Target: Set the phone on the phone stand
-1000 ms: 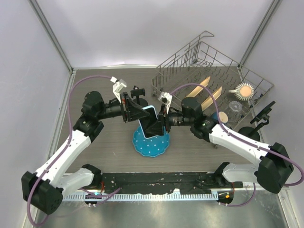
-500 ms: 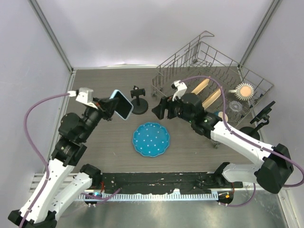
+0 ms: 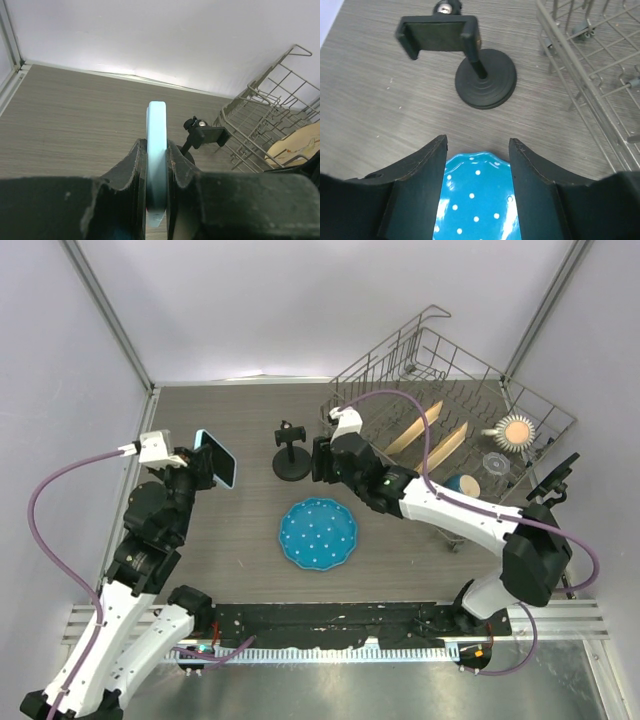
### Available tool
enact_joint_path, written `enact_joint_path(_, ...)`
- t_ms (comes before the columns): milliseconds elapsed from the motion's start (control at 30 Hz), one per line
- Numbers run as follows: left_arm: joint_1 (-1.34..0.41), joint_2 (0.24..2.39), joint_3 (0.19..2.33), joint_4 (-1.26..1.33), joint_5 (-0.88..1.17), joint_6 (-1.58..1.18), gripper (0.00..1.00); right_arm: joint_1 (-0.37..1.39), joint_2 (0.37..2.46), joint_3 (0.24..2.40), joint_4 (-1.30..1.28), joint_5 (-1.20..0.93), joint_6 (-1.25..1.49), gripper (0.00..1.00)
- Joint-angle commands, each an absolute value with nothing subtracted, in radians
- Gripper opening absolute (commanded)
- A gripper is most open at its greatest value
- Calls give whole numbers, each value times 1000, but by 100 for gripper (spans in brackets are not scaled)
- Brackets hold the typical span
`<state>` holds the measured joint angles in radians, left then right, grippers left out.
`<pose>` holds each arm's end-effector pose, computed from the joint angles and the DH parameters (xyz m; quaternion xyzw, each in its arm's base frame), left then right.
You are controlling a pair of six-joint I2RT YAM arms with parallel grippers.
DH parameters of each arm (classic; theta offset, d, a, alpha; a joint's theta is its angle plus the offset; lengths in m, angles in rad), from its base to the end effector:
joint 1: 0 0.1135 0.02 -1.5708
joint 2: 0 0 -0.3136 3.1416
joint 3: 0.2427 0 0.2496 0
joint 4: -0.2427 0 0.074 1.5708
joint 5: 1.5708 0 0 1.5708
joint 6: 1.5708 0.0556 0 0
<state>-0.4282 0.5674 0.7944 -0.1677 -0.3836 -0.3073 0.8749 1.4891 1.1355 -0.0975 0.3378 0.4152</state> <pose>0.1027 -0.0240 0.4025 -0.0978 0.6804 -0.1348 0.7137 0.2425 0.2616 0.3433 -0.1034 0.8336 0.2009 0.5040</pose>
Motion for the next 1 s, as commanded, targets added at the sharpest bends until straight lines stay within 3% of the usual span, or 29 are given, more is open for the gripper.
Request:
enact_joint_path(0,-403,572,813,-71,-359,-342,0,870,1537,1173,44,408,436,56)
enact_joint_path(267,-403,595,828,-83,-299,-341,0,868,1686,1310,83,442,312,43)
enact_joint_path(700,-402,614,833,-84,-256,-342,0,827,1789,1388,150,425,247,41)
enact_joint_path(967,-402,626,836,-89,-247,-337,0,815,1822,1405,186,362,213,28)
